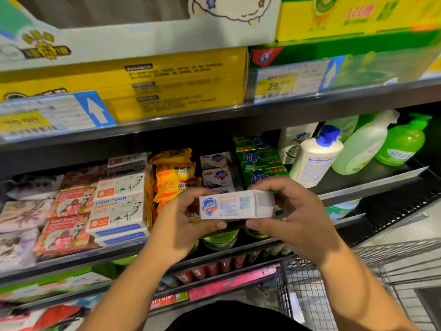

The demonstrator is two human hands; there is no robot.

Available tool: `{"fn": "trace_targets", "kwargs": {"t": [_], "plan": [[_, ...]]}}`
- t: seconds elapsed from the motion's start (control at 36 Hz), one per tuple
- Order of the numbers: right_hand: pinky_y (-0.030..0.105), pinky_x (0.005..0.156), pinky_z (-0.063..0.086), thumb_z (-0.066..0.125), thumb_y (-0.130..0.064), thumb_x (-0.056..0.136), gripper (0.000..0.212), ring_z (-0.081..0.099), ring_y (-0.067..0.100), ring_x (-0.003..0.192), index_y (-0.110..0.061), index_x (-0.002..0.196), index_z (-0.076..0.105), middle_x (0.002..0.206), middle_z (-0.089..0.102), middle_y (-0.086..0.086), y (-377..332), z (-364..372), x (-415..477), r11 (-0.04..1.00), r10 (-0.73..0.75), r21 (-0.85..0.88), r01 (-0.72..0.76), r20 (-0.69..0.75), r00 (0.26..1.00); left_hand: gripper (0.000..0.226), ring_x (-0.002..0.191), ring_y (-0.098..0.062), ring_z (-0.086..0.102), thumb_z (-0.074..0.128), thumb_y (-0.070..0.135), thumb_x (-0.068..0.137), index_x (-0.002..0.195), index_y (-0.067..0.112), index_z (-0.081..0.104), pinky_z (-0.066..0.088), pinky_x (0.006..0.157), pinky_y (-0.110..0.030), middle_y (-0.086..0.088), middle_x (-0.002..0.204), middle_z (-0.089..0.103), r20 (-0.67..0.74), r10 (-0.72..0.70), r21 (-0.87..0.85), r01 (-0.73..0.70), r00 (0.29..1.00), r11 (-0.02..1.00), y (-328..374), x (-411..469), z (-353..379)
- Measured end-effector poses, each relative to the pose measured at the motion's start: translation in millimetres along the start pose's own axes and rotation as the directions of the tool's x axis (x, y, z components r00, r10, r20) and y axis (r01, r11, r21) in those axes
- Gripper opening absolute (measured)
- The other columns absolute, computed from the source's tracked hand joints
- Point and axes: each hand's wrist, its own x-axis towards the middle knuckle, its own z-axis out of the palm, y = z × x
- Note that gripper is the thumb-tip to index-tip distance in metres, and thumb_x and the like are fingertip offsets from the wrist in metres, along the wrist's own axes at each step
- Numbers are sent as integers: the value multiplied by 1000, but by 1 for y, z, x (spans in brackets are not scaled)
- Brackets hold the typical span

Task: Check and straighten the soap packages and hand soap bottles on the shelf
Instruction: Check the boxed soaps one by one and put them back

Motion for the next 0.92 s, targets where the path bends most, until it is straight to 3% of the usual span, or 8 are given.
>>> {"fn": "trace_targets", "kwargs": {"t": [0.14,0.22,0.31,0.44,0.53,0.64,0.83,0.92], "plan": [[33,86,57,89,-27,70,47,68,16,101,-37,109,66,108,72,-5,-2,-2,6,997,41,70,-40,-23,999,58,84,-16,71,90,-3,50,100,13,66,56,65,-22,-2,91,76,-18,-100,-228,93,995,969,15,-3,1],[29,75,57,81,-26,72,45,70,18,88,-24,115,65,96,73,5,-8,-4,11,964,169,206,-165,0,986,40,70,-21,66,85,18,61,95,9,68,52,57,-25,-12,82,72,62,-127,-272,140,990,952,35,-2,-1],[32,60,48,71,-31,86,22,65,22,71,-21,106,71,91,74,14,-8,-4,16,926,336,152,-346,90,938,54,67,-27,58,81,43,65,95,0,69,42,48,-27,-30,87,66,113,-267,-213,286,957,934,39,3,-2],[39,67,50,73,-41,88,25,69,35,77,-21,102,75,94,74,17,10,-2,15,894,431,68,-442,137,892,59,59,-22,57,72,48,68,96,-4,68,37,42,-26,-15,76,68,148,-382,-104,398,912,911,36,8,1],[23,66,52,75,-39,76,36,70,14,78,-20,107,70,92,76,1,10,-6,16,919,373,76,-386,143,917,35,63,-18,57,74,35,70,90,8,68,43,51,-26,-6,70,65,131,-308,-136,325,942,936,36,10,2],[25,75,56,82,-27,73,38,69,11,86,-23,107,65,100,75,-3,12,-16,19,958,283,5,-286,114,952,47,83,-20,69,78,19,64,109,8,67,56,68,-24,-12,95,74,88,-147,-160,159,985,974,42,12,1],[14,68,51,89,-13,71,44,68,-2,79,-28,100,59,93,71,-27,21,-9,15,946,277,-198,-255,89,957,48,100,-3,64,91,33,63,102,44,67,51,79,-14,18,108,67,139,201,192,-225,970,955,49,13,6],[17,69,53,90,-13,69,45,68,-2,81,-32,98,61,94,71,-26,25,-13,11,950,231,-223,-218,32,973,45,101,0,63,88,28,64,101,44,68,52,79,-15,22,109,65,154,196,203,-225,968,953,43,14,8]]}}
